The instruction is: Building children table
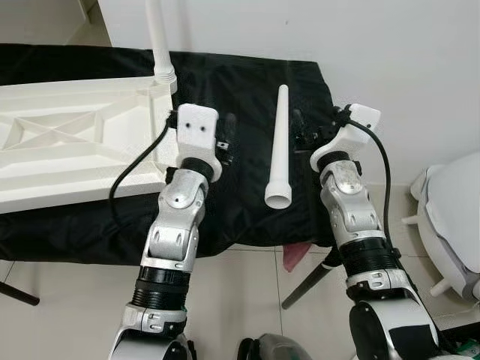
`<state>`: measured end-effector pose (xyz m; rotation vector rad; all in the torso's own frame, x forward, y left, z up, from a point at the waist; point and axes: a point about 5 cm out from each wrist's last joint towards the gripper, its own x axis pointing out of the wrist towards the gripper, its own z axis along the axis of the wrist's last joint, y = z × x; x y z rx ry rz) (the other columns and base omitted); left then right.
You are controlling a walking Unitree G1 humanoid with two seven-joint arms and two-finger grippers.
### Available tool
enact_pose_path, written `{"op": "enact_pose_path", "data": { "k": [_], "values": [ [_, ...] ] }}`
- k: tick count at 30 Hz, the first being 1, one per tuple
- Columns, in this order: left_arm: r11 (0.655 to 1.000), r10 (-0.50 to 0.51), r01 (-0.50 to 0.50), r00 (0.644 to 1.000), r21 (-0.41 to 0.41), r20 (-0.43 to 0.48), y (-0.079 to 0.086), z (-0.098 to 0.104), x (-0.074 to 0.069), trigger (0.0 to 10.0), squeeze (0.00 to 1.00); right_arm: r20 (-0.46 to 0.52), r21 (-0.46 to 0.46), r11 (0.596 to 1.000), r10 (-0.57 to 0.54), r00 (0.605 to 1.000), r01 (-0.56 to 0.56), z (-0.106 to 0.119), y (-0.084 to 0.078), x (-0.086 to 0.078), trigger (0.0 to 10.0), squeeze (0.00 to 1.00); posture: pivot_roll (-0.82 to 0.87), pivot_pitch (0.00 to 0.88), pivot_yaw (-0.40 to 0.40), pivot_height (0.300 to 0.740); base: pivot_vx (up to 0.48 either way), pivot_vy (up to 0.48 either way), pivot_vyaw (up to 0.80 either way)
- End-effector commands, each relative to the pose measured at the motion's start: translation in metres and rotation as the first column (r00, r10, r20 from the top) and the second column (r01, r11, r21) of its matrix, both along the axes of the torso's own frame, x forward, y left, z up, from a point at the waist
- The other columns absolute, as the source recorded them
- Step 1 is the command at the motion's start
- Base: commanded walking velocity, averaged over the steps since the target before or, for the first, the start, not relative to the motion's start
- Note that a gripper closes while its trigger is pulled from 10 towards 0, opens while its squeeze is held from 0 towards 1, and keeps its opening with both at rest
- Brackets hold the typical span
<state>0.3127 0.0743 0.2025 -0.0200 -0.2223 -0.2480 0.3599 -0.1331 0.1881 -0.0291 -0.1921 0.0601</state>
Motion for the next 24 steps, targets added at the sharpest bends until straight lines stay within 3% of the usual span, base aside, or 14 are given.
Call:
{"op": "enact_pose_path", "data": {
  "k": [1,3,4,13,14,18,19,24],
  "values": [
    [0.998,-0.06,0.06,0.998,0.027,-0.011,-0.005,-0.002,-0.003,10.0,0.0,-0.069,0.035,0.999,-0.003,0.998,0.006,-0.001,0.002,0.006,10.0,0.0,-0.12,0.06,-0.036,0.74,0.0,0.0,0.0],
    [0.998,-0.06,0.06,0.998,0.027,-0.011,-0.005,-0.002,-0.003,10.0,0.0,-0.069,0.035,0.999,-0.003,0.998,0.006,-0.001,0.002,0.006,10.0,0.0,-0.12,0.06,-0.036,0.74,0.0,0.0,0.0],
    [0.997,-0.062,0.063,0.998,0.033,-0.019,-0.006,-0.002,-0.004,10.0,0.0,-0.158,0.101,0.995,0.012,0.987,0.004,0.002,0.011,0.014,10.0,0.0,-0.12,0.066,-0.034,0.74,0.0,0.0,0.0],
    [0.998,-0.057,0.058,0.998,0.005,-0.028,-0.009,0.002,-0.005,10.0,0.0,-0.34,0.083,0.994,-0.035,0.94,0.066,0.008,0.023,0.025,10.0,0.0,-0.12,0.074,-0.035,0.74,0.0,0.0,0.0],
    [0.998,-0.063,0.063,0.998,-0.003,-0.03,-0.011,0.004,-0.006,10.0,0.0,-0.408,0.097,0.992,-0.037,0.912,0.083,0.007,0.027,0.026,10.0,0.0,-0.12,0.075,-0.035,0.74,0.0,0.0,0.0],
    [0.998,-0.069,0.069,0.997,-0.004,-0.026,-0.012,0.006,-0.007,10.0,0.0,-0.461,0.098,0.992,-0.029,0.887,0.083,0.003,0.03,0.026,10.0,0.0,-0.12,0.073,-0.036,0.74,0.0,0.0,0.0],
    [0.997,-0.074,0.074,0.997,-0.007,-0.023,-0.012,0.007,-0.007,10.0,0.0,-0.521,0.073,0.993,-0.039,0.852,0.09,-0.006,0.032,0.025,10.0,0.0,-0.12,0.073,-0.036,0.74,0.0,0.0,0.0],
    [0.997,-0.08,0.08,0.997,-0.006,-0.019,-0.014,0.01,-0.008,10.0,0.0,-0.592,0.034,0.997,-0.04,0.805,0.074,-0.021,0.036,0.022,10.0,0.0,-0.12,0.069,-0.037,0.74,0.0,0.0,0.0]
  ]
}}
